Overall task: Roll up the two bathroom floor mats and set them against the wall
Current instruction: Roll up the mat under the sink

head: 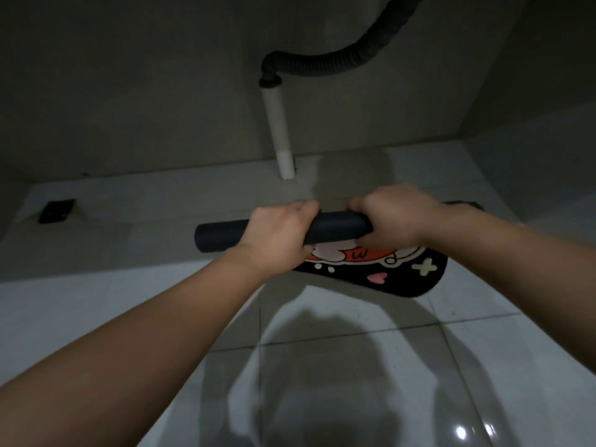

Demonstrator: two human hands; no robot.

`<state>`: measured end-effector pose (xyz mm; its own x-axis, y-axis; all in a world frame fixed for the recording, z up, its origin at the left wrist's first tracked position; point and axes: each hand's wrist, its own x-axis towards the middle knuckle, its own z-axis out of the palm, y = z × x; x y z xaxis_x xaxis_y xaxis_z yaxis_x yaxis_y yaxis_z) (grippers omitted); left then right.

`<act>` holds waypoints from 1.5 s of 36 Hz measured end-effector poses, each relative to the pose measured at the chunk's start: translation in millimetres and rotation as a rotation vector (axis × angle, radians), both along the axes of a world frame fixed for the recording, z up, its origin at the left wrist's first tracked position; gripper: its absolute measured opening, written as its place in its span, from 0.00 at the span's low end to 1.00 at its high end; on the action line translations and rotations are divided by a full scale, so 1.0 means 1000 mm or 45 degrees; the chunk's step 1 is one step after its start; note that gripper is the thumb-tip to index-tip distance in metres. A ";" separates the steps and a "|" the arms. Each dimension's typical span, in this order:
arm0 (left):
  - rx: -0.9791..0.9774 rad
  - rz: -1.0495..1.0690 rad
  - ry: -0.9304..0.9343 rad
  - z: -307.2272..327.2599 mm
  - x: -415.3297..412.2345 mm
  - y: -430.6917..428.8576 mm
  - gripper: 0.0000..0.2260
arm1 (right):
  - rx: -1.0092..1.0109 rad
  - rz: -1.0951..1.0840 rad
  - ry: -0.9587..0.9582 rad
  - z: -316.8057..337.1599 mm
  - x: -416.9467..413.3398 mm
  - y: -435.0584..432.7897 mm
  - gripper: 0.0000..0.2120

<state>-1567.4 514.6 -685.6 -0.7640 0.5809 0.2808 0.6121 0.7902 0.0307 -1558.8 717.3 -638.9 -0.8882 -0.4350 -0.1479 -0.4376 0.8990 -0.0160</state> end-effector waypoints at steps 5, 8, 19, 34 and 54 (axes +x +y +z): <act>0.078 0.083 -0.620 0.007 -0.004 0.000 0.21 | 0.156 0.269 0.518 -0.020 0.008 0.007 0.12; 0.167 0.083 -0.796 0.007 -0.004 0.000 0.16 | 0.152 0.310 0.688 -0.032 0.007 0.009 0.14; -0.064 -0.104 0.052 -0.005 0.002 -0.004 0.15 | -0.158 -0.113 -0.491 -0.005 0.000 0.011 0.24; 0.023 0.086 -0.870 0.005 -0.004 0.000 0.20 | 0.185 0.407 0.637 -0.030 0.013 0.016 0.23; -0.107 0.062 -0.436 0.000 -0.004 -0.001 0.23 | 0.057 0.088 0.130 -0.021 0.009 0.009 0.17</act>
